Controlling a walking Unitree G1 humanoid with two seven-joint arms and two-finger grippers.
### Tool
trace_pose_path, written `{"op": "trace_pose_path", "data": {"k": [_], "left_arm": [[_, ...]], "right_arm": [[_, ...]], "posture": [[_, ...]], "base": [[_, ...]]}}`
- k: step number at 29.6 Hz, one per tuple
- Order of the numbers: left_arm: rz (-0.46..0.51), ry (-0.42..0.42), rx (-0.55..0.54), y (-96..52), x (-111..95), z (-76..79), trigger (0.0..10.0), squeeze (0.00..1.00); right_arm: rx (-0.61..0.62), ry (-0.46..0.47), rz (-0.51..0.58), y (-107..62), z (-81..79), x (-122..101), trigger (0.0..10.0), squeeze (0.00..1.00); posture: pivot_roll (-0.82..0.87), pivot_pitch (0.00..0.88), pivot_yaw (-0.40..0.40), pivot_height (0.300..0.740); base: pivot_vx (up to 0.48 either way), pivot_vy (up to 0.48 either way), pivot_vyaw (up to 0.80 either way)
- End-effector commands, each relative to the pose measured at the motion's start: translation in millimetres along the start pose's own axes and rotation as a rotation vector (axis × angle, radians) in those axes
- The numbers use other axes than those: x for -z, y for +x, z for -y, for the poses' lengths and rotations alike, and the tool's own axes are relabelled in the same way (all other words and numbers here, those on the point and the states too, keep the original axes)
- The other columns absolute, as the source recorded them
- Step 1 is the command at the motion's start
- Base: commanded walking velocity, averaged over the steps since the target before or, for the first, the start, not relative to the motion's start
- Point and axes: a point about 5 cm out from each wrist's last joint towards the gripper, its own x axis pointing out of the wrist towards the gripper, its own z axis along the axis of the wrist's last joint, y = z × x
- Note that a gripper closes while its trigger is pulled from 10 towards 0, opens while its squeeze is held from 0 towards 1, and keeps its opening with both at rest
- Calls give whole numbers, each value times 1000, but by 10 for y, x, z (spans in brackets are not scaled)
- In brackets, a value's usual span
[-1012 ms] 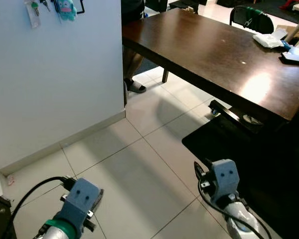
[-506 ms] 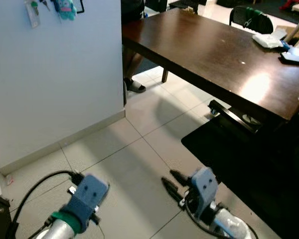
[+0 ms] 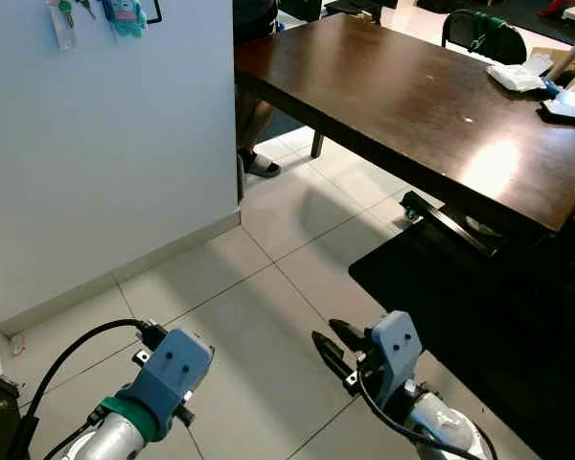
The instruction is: Hang keys on a hook
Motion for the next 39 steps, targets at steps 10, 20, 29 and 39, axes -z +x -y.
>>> {"op": "trace_pose_path", "data": {"k": [10,20,29,39], "left_arm": [[-33,-12,44,34,104,54,10000,0],[-35,34,79,141,92,95,10000,0],[-42,75,76,178,117,52,10000,0],[-38,69,79,169,115,-40,10000,0]], "right_arm": [[-11,-1,-26,12,-7,49,10000,0],[0,-3,-39,68,74,58,10000,0],[17,-21,-26,120,78,43,10000,0],[7,-6,-12,204,11,4,10000,0]], "posture": [[26,96,73,740],[6,69,73,740],[20,68,75,740],[9,99,82,740]], "base": [[0,0,0],[0,0,0],[0,0,0],[0,0,0]]}}
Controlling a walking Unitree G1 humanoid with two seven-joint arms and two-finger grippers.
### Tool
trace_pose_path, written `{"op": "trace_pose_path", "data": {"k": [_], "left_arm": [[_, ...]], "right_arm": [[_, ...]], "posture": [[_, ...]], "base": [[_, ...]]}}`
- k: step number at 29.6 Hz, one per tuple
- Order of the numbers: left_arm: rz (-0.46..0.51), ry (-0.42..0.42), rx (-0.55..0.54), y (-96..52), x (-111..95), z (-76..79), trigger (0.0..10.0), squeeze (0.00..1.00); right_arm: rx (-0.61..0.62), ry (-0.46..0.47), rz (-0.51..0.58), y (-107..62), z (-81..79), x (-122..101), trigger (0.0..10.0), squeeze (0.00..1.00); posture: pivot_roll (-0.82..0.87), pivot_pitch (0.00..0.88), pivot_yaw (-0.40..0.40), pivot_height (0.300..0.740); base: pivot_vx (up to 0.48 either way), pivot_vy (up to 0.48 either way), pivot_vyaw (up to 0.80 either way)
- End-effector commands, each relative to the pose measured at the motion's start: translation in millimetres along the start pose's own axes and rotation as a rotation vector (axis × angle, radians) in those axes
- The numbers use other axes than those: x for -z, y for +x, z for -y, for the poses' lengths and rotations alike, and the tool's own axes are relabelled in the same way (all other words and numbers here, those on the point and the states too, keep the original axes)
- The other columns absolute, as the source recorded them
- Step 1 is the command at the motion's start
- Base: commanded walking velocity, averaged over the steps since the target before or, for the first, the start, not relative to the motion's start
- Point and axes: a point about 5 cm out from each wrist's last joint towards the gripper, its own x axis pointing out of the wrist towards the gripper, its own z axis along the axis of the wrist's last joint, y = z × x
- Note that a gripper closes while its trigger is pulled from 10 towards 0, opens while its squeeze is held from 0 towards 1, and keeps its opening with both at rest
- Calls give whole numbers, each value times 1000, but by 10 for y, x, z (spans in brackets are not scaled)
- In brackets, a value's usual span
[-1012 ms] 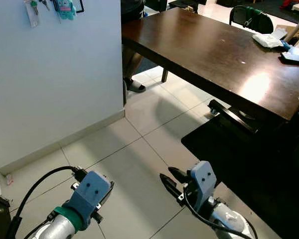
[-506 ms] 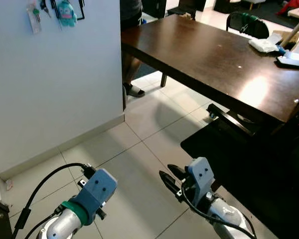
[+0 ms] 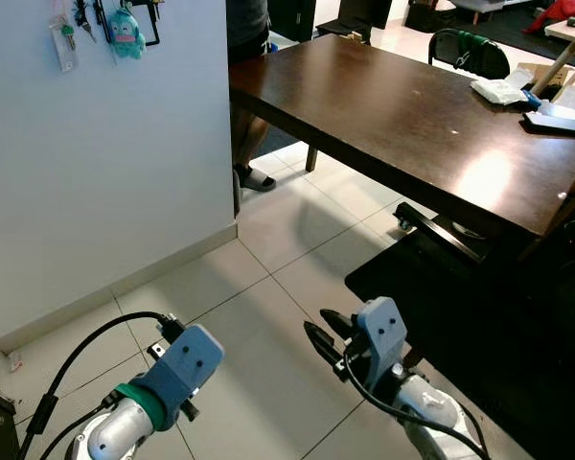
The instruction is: Hang keys on a hook
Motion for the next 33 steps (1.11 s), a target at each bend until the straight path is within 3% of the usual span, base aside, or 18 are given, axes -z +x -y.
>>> {"op": "trace_pose_path", "data": {"k": [1,11,24,33], "left_arm": [[-11,-12,12,-20,41,-20,10000,0],[-9,-23,13,-14,39,-42,10000,0],[4,34,33,2,-6,-5,10000,0],[0,-18,22,5,37,-41,10000,0]], "right_arm": [[1,7,-18,6,-24,30,10000,0],[13,1,-6,15,-24,11,10000,0],[38,-12,-6,1,10,10,10000,0],[64,-6,8,-43,58,3,10000,0]], "posture": [[6,103,82,740],[2,120,69,740],[-24,123,65,740],[-28,124,78,740]], "base": [[0,0,0],[0,0,0],[0,0,0],[0,0,0]]}}
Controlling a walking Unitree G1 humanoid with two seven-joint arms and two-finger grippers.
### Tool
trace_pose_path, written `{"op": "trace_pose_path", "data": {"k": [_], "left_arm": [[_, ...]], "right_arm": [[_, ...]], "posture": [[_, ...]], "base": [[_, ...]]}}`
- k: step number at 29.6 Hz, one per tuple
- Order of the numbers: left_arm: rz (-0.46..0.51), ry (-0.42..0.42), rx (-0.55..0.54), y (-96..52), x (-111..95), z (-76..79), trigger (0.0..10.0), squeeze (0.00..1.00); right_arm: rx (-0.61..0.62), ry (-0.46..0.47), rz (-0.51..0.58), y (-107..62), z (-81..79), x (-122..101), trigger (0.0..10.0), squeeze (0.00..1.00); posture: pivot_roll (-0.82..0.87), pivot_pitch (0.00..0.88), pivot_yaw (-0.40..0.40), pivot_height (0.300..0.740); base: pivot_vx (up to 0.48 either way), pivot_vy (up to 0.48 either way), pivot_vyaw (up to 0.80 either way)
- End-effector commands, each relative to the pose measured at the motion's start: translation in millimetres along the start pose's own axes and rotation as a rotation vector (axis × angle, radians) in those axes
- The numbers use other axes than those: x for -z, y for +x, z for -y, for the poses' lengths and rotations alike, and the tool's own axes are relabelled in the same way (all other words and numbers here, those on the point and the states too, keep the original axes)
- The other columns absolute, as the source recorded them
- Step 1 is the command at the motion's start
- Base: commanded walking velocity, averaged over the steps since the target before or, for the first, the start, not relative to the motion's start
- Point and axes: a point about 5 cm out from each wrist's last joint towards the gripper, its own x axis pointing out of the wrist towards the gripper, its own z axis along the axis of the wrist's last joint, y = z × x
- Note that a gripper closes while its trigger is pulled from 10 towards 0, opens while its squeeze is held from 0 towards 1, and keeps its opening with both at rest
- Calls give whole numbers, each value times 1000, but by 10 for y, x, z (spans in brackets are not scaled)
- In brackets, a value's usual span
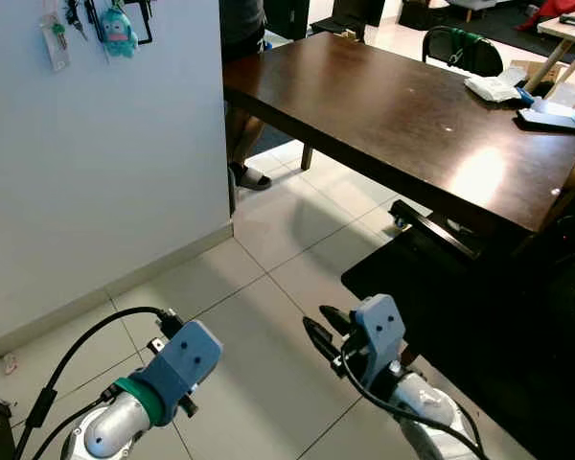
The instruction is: Hang keys on a hook
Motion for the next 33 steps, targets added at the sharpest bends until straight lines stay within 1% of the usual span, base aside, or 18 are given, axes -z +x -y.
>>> {"op": "trace_pose_path", "data": {"k": [1,10,18,33], "left_arm": [[-23,-20,10,-13,64,3,10000,0],[-20,-18,12,-16,59,-3,10000,0],[-19,1,13,1,70,-11,10000,0],[-21,-12,13,-4,102,-11,10000,0]], "right_arm": [[4,-1,-5,-31,-9,26,10000,0],[-7,-12,-6,-9,-41,19,10000,0],[-7,-4,-6,24,-46,33,10000,0],[-11,10,-9,30,-66,54,10000,0]], "posture": [[-28,124,78,740],[-34,121,82,740],[-39,101,84,740],[-45,87,87,740]], "base": [[0,0,0],[0,0,0],[0,0,0],[0,0,0]]}}
